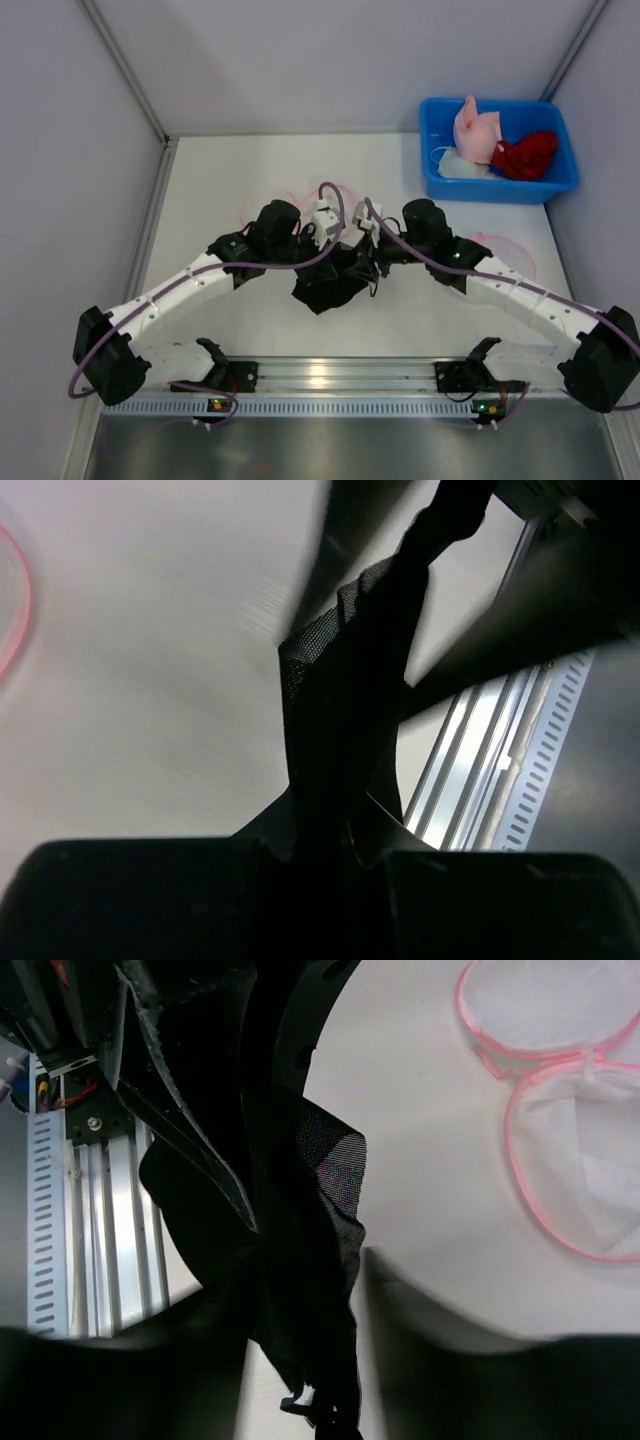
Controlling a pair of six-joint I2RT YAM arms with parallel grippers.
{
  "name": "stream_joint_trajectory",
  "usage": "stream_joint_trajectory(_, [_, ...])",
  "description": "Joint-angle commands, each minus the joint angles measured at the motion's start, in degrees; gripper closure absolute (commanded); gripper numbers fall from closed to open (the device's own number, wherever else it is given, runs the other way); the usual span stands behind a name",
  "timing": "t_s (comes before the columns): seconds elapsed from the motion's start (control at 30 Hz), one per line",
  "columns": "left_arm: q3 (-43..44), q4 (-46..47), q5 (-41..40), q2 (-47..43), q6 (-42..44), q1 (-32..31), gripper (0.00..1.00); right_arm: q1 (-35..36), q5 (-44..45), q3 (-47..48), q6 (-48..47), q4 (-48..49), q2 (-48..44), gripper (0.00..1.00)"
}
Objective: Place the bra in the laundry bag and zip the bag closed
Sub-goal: Adjust the bra, then move the laundry bag to the center of the board.
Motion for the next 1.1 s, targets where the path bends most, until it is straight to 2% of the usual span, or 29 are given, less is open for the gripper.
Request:
stream_joint_trajectory(0.0, [2.5,3.3,5.0,-0.5,-5.8,3.8,1.00,-2.3,0.7,7.7,4.3,4.4,3.9,0.39])
stream_joint_trajectory(0.03, [2.8,3.3,5.7,-0.6,-6.5,7.0,1.00,-3.9,0.8,8.9,8.0,5.1,5.3,0.31])
stream_joint_trajectory(0.1, [3.2,3.6,8.3,-0.6,-8.6,12.6,1.00,-10.0,0.4,13.3,12.7,4.9,10.3,0.22])
stream_joint_trajectory(0.17, [4.1,4.4,9.7,-0.6,-10.3,16.0,1.00,-15.6,1.3,18.2,15.3,4.6,13.8,0.17])
stream_joint_trajectory(0.27, [5.2,6.3,12.2,-0.4,-13.1,22.2,1.00,-19.9,4.0,23.5,16.6,1.8,21.5,0.17])
stream_joint_trajectory(0.3, [5.5,6.7,12.4,-0.2,-13.7,23.6,1.00,-20.2,4.9,27.1,15.8,0.9,25.4,0.23])
stream_joint_trajectory(0.37, [6.7,7.1,13.9,0.6,-15.4,27.6,1.00,-20.4,5.7,30.0,14.8,0.0,29.2,0.24])
stream_joint_trajectory(0.43, [7.6,7.6,15.6,1.5,-16.9,31.7,1.00,-20.4,6.6,34.4,14.7,-1.3,35.0,0.32])
stream_joint_trajectory(0.57, [8.5,7.5,17.1,2.5,-19.1,37.3,1.00,-19.8,7.8,41.0,14.0,-2.3,43.4,0.36])
stream_joint_trajectory(0.7, [8.3,7.6,18.7,2.1,-20.0,42.2,1.00,-17.8,10.3,42.5,11.9,-2.4,48.8,0.39])
stream_joint_trajectory(0.93, [5.4,7.5,19.4,-0.5,-20.7,43.6,1.00,-14.1,15.2,41.4,8.1,-1.6,52.7,0.46])
stream_joint_trajectory(0.97, [5.0,7.5,19.4,-0.8,-20.9,43.6,1.00,-13.5,15.3,41.3,7.9,-1.4,53.1,0.48])
stream_joint_trajectory(1.07, [4.1,6.3,19.2,-1.8,-20.6,43.6,1.00,-12.8,15.6,40.9,7.7,-1.4,53.8,0.65])
